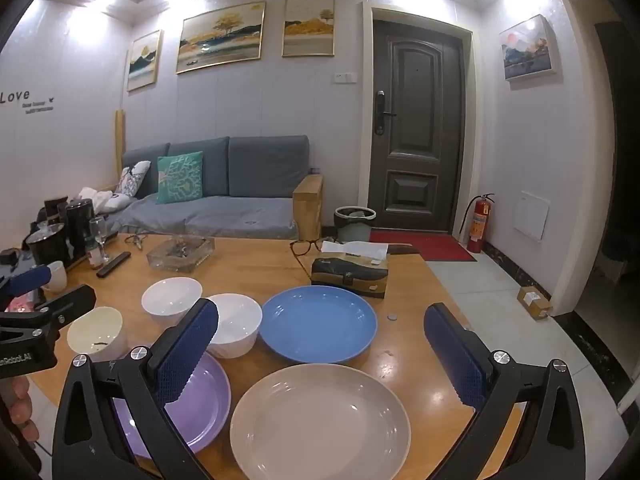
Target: Organize plates and bowls
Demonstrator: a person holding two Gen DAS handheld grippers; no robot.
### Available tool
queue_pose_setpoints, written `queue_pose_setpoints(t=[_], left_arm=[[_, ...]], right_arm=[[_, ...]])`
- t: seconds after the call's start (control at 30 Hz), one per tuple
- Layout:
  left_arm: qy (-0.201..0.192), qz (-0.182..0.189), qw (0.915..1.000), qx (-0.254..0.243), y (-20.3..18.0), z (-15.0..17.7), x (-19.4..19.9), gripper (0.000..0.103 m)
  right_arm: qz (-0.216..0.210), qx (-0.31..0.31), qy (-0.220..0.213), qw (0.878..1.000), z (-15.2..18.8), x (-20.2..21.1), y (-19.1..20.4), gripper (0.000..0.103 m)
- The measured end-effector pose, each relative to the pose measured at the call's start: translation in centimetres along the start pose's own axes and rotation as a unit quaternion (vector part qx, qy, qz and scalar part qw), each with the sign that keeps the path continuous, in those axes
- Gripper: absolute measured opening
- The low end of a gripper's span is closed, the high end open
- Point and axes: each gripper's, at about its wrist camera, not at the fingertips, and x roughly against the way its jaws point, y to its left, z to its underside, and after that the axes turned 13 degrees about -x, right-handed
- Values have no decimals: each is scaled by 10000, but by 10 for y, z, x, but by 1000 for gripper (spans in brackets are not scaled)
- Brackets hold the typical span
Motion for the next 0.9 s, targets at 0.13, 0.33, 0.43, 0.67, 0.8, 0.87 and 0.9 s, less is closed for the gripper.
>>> queue_pose_setpoints(t=[0.13, 0.33, 0.43, 0.67, 0.8, 0.87, 0.9], left_arm=[[9, 5, 10000, 28, 0, 0, 0, 102], [9, 6, 10000, 7, -5, 0, -4, 102], [-11, 13, 10000, 60, 0, 0, 0, 102], [-12, 13, 10000, 68, 0, 0, 0, 102], [-8, 30, 10000, 65, 0, 0, 0, 102], [-2, 31, 10000, 56, 0, 2, -1, 102], [-1, 32, 10000, 60, 0, 2, -1, 102]], right_arm=[[-15, -4, 9, 10000, 0, 0, 0, 102], [-12, -5, 15, 10000, 0, 0, 0, 102], [-9, -2, 24, 10000, 0, 0, 0, 102], [-12, 4, 41, 10000, 2, 0, 1, 102], [-16, 3, 44, 10000, 6, -4, 0, 102], [-6, 3, 47, 10000, 6, -4, 0, 102], [-6, 5, 47, 10000, 7, -4, 0, 102]])
